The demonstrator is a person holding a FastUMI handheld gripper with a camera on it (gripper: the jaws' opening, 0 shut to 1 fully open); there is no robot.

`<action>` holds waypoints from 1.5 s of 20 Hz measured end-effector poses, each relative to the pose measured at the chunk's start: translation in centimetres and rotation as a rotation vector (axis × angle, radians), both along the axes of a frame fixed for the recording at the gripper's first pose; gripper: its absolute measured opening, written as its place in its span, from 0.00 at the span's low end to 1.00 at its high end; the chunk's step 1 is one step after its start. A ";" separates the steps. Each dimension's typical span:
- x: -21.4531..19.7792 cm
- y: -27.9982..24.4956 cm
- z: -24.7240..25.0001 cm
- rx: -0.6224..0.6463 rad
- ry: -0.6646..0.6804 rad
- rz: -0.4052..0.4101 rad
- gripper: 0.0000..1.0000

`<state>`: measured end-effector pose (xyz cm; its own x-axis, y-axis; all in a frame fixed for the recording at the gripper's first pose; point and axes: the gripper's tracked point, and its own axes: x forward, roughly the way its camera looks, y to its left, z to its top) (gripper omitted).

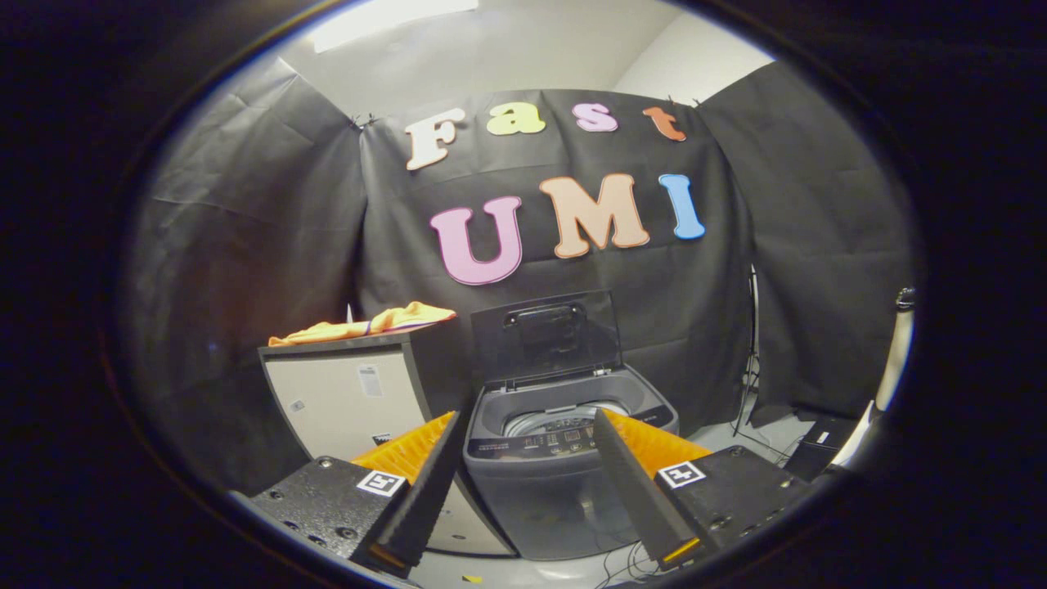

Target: Put the clothes into the washing machine and then close the washing machine lid.

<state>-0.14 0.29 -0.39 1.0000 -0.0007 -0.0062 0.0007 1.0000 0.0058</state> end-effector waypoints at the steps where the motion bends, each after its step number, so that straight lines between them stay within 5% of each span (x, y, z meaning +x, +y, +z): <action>1: 0.0 0.2 -0.2 0.002 0.005 0.004 0.97; 18: 3.0 5.4 2.8 -0.010 -0.019 0.022 0.96; 22: 5.9 8.6 6.1 -0.022 -0.034 0.006 0.96; 30: 16.8 21.6 10.8 -0.002 0.087 0.131 0.97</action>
